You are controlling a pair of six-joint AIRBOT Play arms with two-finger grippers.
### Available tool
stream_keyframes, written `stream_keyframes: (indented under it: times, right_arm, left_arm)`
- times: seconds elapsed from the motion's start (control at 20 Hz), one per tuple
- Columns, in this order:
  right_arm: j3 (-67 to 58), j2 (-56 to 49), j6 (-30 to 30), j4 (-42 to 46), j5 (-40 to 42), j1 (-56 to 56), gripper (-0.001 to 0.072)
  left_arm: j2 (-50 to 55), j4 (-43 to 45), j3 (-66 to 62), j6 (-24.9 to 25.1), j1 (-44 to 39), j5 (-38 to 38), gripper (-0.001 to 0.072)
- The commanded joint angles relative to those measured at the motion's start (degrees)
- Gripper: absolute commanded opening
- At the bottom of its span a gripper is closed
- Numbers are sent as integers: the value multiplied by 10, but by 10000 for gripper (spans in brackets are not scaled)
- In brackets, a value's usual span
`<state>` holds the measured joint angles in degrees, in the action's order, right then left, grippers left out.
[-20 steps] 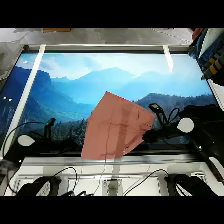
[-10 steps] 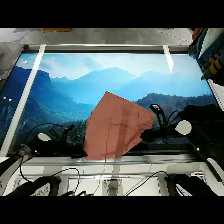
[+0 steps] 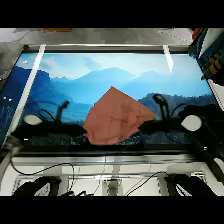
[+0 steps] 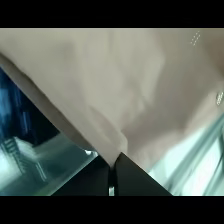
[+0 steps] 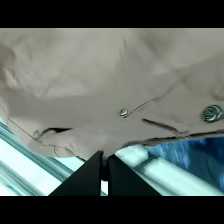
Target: Fold the clothes and pants, and hang the long-sleeved shirts on hangers.
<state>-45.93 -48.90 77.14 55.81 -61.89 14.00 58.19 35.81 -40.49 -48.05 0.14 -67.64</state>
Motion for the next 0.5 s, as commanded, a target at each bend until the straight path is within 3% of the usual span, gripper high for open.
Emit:
stream_keyframes:
  times: [0.0,0.2,0.45]
  right_arm:
    - [-99,35,0,-31,-47,0,20]
    - [-187,104,3,-154,-67,0,20]
    - [-207,206,89,-247,-58,0,21]
  left_arm:
    - [-118,-3,-142,-28,35,-16,10]
    - [-282,-3,-199,-27,63,78,11]
    - [-445,-3,-199,-28,63,140,11]
